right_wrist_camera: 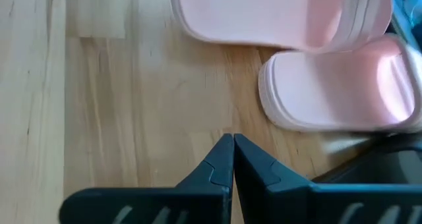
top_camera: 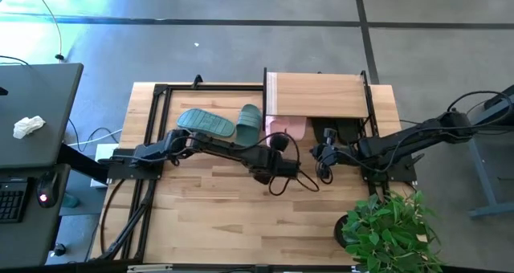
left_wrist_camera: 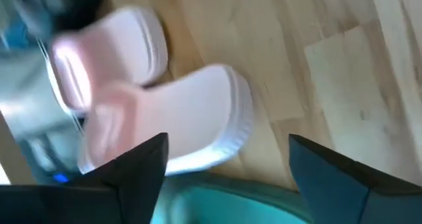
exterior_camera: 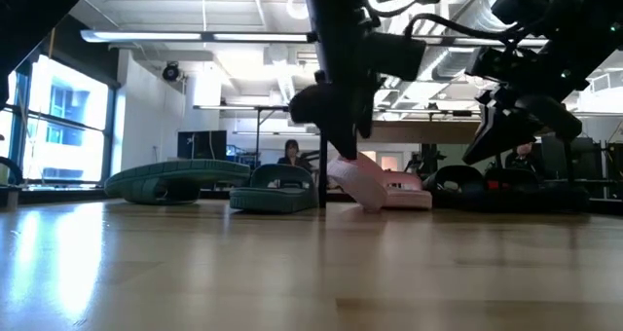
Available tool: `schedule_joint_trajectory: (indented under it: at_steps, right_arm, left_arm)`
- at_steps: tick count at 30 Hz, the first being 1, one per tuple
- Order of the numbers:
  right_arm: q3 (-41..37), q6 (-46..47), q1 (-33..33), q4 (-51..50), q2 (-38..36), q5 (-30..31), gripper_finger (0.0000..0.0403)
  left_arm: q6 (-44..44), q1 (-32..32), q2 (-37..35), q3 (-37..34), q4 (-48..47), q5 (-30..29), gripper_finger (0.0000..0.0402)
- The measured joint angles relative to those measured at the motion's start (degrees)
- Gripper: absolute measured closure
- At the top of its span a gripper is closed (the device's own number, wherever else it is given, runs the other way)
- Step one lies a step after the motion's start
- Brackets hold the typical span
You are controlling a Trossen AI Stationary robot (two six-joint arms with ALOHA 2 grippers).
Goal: Pick and place slides into the shelf
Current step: Put the pink slipper under the shelf
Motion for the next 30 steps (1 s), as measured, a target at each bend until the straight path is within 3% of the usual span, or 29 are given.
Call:
schedule_joint_trajectory:
  at_steps: [4,8,16,18,25,30]
  right_arm:
    - [0.00,-1.88,0.00,2.24,0.00,0.39,0.0402]
    - [0.00,-1.87,0.00,2.84,0.00,0.10,0.0402]
    - [-0.02,-1.85,0.00,2.39,0.00,-0.08,0.0403]
    - [-0.02,-1.86,0.00,2.39,0.00,-0.08,0.0403]
    - [-0.02,-2.18,0.00,2.15,0.02,-0.06,0.0403]
    - [-0.04,-2.34,0.00,2.36,0.02,0.04,0.0403]
  left_arm:
    - [-7.75,0.88,-0.09,2.38,-2.55,3.10,0.0159]
    - [-8.36,2.74,0.02,2.28,-0.70,8.60,0.0228]
    - [-7.57,8.81,0.02,2.28,0.24,7.13,0.0382]
    - [-7.42,9.85,0.02,2.28,0.63,6.55,0.0395]
    - [-7.42,10.41,1.43,1.16,0.69,3.48,0.0376]
    - [-7.48,10.38,2.25,-1.89,2.78,1.51,0.0398]
